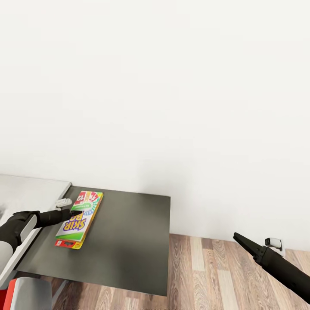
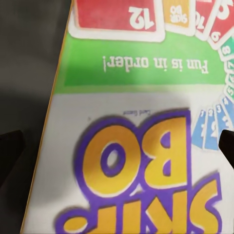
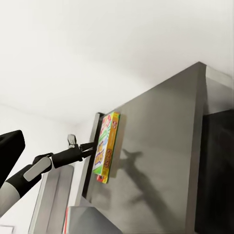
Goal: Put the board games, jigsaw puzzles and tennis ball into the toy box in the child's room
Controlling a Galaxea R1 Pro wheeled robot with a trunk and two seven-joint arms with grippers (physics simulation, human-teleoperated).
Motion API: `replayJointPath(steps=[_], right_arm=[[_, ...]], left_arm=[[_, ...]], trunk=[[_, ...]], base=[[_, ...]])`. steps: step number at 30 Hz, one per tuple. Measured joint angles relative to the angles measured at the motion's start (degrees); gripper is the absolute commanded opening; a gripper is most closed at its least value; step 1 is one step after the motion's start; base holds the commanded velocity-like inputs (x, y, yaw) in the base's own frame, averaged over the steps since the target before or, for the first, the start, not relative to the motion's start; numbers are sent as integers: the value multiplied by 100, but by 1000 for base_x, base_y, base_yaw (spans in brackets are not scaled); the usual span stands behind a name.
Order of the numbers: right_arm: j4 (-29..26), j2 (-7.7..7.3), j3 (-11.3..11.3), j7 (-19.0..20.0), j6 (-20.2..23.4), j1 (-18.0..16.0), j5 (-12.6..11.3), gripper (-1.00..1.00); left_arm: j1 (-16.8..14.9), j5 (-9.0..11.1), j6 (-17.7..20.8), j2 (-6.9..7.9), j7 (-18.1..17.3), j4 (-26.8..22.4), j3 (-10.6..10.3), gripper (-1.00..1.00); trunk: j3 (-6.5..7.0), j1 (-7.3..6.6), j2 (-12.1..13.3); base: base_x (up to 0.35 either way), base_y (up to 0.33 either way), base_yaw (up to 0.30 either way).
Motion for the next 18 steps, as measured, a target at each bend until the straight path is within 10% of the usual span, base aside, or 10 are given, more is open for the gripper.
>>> replayJointPath(steps=[18], right_arm=[[0, 3, 0, 0, 0, 0, 2, 100]], left_arm=[[0, 12, -25, -6, -10, -4, -14, 100]], trunk=[[-157, 0, 0]], base=[[0, 0, 0]])
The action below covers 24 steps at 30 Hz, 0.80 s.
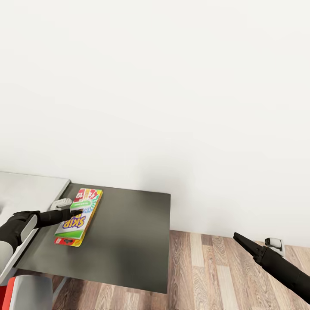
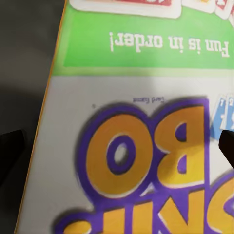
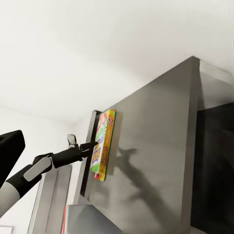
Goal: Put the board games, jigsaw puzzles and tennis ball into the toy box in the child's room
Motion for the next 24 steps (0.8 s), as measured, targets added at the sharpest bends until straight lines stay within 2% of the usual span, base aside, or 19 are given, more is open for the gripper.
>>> replayJointPath(steps=[8, 24], right_arm=[[-1, 2, 0, 0, 0, 0, -2, 100], [0, -6, -1, -1, 0, 1, -4, 100]], left_arm=[[0, 1, -173, -6, -3, -3, -16, 100], [0, -8, -218, -11, -11, -3, -25, 100]], trunk=[[-14, 0, 0], [-15, 0, 0]], base=[[0, -35, 0], [0, -270, 0]])
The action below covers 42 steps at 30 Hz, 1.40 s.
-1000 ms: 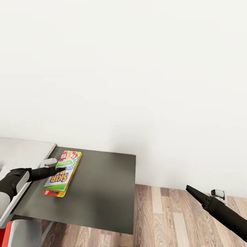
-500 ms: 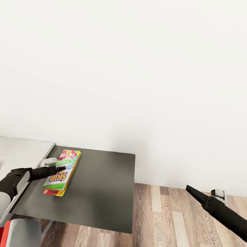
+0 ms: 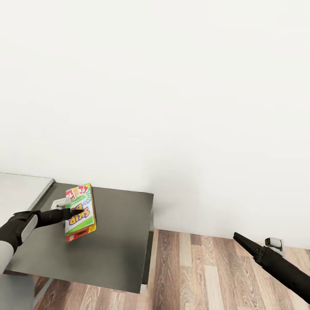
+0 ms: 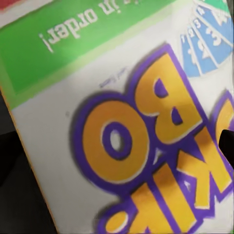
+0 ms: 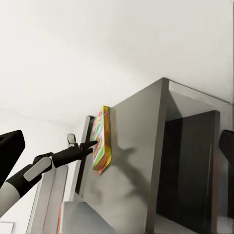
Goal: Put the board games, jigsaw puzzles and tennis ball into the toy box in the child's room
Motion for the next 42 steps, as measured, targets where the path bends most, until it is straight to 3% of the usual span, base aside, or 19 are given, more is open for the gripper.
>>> replayJointPath(steps=[42], right_arm=[[10, -18, 1, 2, 8, -1, -2, 100]], left_arm=[[0, -3, 3, 9, 8, -3, 23, 100]], trunk=[[82, -1, 0]], base=[[-26, -16, -43]])
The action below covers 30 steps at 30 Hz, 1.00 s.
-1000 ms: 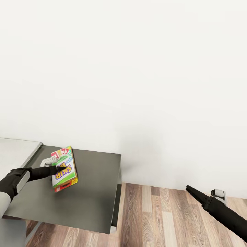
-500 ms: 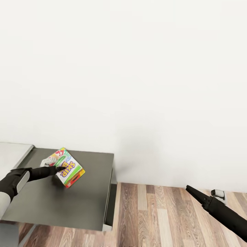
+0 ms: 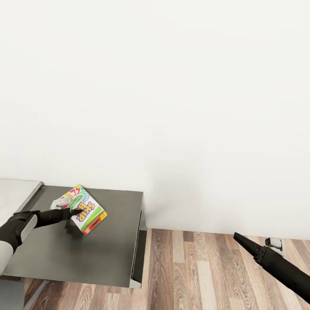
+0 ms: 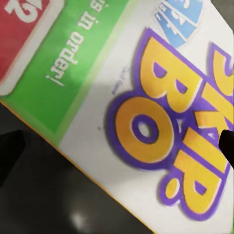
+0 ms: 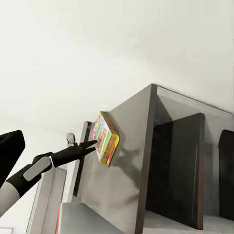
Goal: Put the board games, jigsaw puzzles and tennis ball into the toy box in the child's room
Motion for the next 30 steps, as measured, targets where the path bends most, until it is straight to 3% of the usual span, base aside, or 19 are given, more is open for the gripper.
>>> replayJointPath(steps=[12, 15, 22, 30], right_arm=[[-1, 11, -1, 0, -2, 0, 0, 100], [-2, 16, -1, -1, -2, 0, 0, 100], [-1, 24, 4, -1, -8, 0, 1, 100], [-3, 28, 8, -2, -7, 0, 1, 100]], left_arm=[[0, 3, -2, 0, 0, 1, 0, 100], [0, -226, -52, 9, 19, 34, -31, 100], [2, -141, -30, 4, 10, 195, -31, 100], [5, -132, -22, 3, 5, 22, -26, 100]], trunk=[[4, 0, 0], [21, -1, -1], [39, 0, 0], [39, 0, 1]], base=[[88, 95, -14], [29, 19, -132], [5, 3, -35], [0, -48, 0]])
